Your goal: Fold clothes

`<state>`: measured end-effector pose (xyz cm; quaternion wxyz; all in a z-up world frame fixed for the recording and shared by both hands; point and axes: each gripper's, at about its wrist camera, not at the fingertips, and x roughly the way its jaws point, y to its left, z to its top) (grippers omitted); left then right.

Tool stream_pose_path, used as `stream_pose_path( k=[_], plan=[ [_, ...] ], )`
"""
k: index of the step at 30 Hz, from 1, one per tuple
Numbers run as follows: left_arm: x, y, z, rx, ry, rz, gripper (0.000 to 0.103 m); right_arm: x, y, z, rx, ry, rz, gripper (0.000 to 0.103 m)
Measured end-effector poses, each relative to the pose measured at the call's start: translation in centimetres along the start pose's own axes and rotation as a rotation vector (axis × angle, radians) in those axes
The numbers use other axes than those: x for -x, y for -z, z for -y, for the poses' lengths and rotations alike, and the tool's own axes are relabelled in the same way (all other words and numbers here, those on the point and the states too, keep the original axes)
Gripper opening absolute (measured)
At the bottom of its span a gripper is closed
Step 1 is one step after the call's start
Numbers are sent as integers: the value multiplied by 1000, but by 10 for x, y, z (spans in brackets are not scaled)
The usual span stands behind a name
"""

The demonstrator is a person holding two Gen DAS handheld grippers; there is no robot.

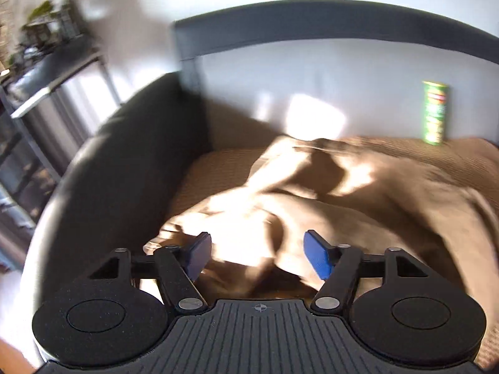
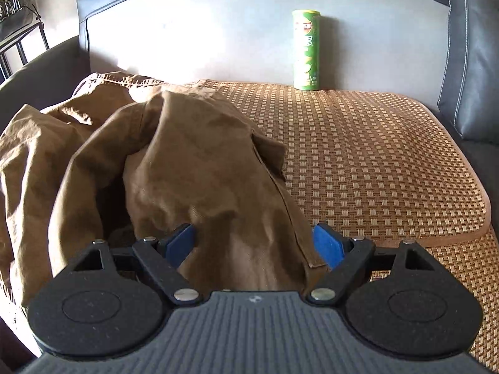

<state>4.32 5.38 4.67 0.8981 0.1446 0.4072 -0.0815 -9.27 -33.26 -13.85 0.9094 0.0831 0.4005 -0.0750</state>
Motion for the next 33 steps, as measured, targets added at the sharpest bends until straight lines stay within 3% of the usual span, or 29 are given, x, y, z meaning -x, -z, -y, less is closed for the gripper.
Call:
stream_pose_path(
  k=[3, 6, 11, 12, 13, 14, 15, 16, 18, 22, 25, 28, 31, 33],
  plan=[
    [-3, 27, 51, -97, 86, -47, 85, 0, 7, 11, -18, -37, 8, 92],
    [-38, 58, 77, -152, 67, -107, 85, -5, 11, 20, 0, -77, 15, 92],
    [-72, 73, 72, -93, 73, -153, 84, -23, 12, 23, 66, -147, -7, 92],
    [-77, 73, 73, -85, 73, -159, 80, -28, 11, 21, 64, -153, -20, 92],
    [-83, 74, 73, -77, 73, -165, 48, -33, 10, 19, 57, -159, -35, 89],
    [-89, 75, 73, -69, 73, -172, 19, -38, 9, 17, 50, -164, -51, 80],
    [-95, 76, 73, -61, 73, -178, 16, -43, 8, 15, 43, -169, -67, 36],
    [-101, 77, 73, -53, 73, -184, 11, -43, 5, 14, 24, -188, -88, 11],
    [-112, 79, 74, -36, 72, -196, 4, -20, -6, 17, -4, -215, -70, 7],
    [-64, 55, 30, 54, 51, -88, 2, 49, -47, 37, -41, -226, 82, 4],
    [-39, 41, -4, 104, 8, -21, 1, 103, -84, 61, -86, -165, 249, 4],
    [-47, 39, -22, 133, -23, -29, 1, 130, -119, 89, -126, -45, 351, 4],
    [-77, 45, -33, 163, -42, -83, 2, 116, -146, 121, -160, 133, 367, 4],
    [-104, 52, -38, 184, -50, -135, 2, 85, -150, 143, -203, 260, 342, 4]
  ],
)
